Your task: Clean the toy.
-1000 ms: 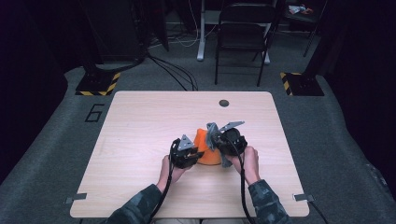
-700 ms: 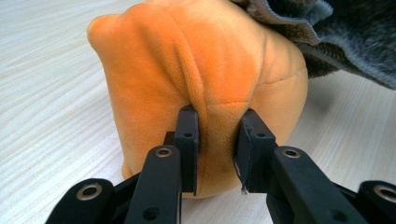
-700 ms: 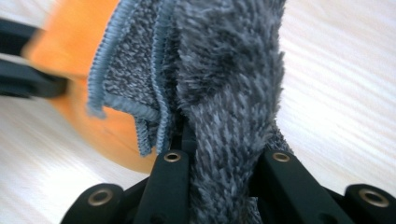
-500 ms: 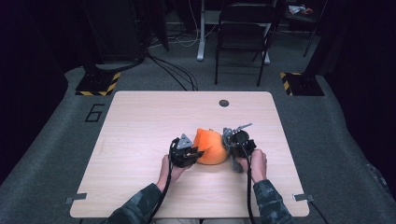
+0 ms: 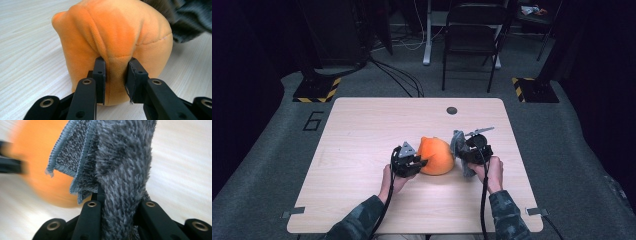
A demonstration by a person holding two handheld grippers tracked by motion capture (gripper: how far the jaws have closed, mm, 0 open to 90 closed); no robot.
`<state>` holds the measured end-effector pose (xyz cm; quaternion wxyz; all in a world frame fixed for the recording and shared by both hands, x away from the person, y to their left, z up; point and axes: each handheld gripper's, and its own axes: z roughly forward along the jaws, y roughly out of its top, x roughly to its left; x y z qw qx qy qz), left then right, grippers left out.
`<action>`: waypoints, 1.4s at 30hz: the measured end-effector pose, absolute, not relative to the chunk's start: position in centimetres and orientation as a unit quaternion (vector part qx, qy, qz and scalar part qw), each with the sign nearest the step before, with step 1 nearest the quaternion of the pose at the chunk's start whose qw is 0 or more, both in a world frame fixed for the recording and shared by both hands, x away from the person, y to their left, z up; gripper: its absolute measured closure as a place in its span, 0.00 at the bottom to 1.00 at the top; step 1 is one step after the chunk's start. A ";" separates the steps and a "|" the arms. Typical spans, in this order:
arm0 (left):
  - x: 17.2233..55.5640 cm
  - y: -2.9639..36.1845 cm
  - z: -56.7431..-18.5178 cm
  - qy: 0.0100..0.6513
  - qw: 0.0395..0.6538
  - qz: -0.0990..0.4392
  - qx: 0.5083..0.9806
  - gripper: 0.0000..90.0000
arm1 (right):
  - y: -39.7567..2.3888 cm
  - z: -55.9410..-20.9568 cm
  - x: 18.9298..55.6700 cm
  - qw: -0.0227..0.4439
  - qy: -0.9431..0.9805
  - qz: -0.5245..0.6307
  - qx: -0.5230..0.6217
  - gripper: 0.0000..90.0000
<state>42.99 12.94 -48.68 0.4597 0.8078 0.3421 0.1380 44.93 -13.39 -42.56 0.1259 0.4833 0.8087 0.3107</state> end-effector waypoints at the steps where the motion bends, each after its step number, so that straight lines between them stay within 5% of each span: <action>1: 43.0 13.0 -48.7 0.342 0.460 0.138 0.808 0.79 | -13.0 -42.3 44.8 0.121 0.813 0.317 0.473 0.86; 5: 42.9 13.1 -48.6 0.344 0.460 0.132 0.808 0.75 | -10.9 -43.5 44.7 0.121 0.832 0.293 0.455 0.86; 15: 41.9 11.7 -48.6 0.331 0.427 0.184 0.821 0.45 | -12.0 -44.7 45.6 0.125 0.806 0.320 0.482 0.86; 23: 42.1 11.9 -48.8 0.330 0.440 0.192 0.813 0.83 | -11.9 -43.5 45.4 0.140 0.807 0.322 0.475 0.86; 30: 41.3 11.6 -47.5 0.340 0.460 0.149 0.807 0.85 | -9.0 -40.2 43.4 0.146 0.816 0.357 0.432 0.86; 42: 41.4 11.3 -48.1 0.324 0.446 0.142 0.822 0.84 | -6.8 -42.3 43.4 0.163 0.835 0.321 0.415 0.87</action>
